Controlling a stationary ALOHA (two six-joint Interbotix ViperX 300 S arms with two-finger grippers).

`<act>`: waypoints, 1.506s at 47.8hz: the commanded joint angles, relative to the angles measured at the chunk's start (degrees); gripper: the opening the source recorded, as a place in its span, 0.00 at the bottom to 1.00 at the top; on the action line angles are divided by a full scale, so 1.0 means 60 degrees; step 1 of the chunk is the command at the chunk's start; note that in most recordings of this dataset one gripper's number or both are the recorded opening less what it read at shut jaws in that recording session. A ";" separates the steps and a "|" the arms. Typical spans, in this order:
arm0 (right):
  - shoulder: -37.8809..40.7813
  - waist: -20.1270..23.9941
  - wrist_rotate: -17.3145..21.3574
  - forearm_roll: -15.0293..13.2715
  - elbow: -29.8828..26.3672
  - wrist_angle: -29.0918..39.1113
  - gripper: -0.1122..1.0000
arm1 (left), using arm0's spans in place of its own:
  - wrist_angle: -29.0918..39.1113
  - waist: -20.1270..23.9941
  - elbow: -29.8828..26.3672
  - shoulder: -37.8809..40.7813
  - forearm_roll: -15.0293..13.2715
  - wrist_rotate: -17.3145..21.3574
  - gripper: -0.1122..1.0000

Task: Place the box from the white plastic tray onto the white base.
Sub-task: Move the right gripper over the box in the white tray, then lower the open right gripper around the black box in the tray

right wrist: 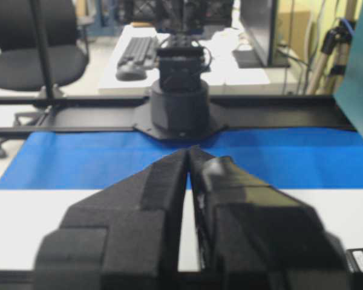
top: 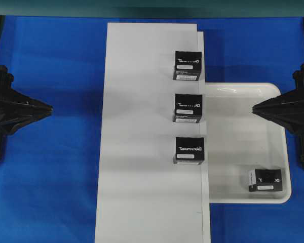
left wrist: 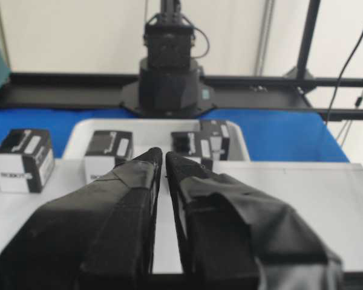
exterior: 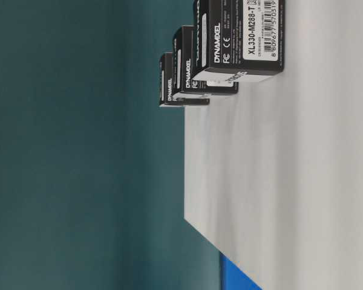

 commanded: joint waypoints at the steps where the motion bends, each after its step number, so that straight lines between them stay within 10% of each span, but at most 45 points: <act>1: -0.0059 0.0234 0.0146 0.0103 -0.0264 0.0044 0.23 | 0.0059 -0.0234 -0.0293 0.0029 0.0132 -0.0044 0.23; 11: -0.0586 0.0366 0.0776 0.0366 -0.1538 0.3823 0.08 | 0.0732 -0.0308 -0.0688 0.0015 0.0132 -0.0029 0.04; 31: -0.0615 0.1362 0.2036 0.0469 -0.3779 1.0942 0.08 | 0.1553 -0.0308 -0.1011 0.0059 0.0132 -0.0044 0.03; 72: 0.4014 0.3369 0.3691 0.0850 -0.4204 1.4092 0.09 | 0.1567 -0.0322 -0.1055 0.0088 0.0132 -0.0059 0.03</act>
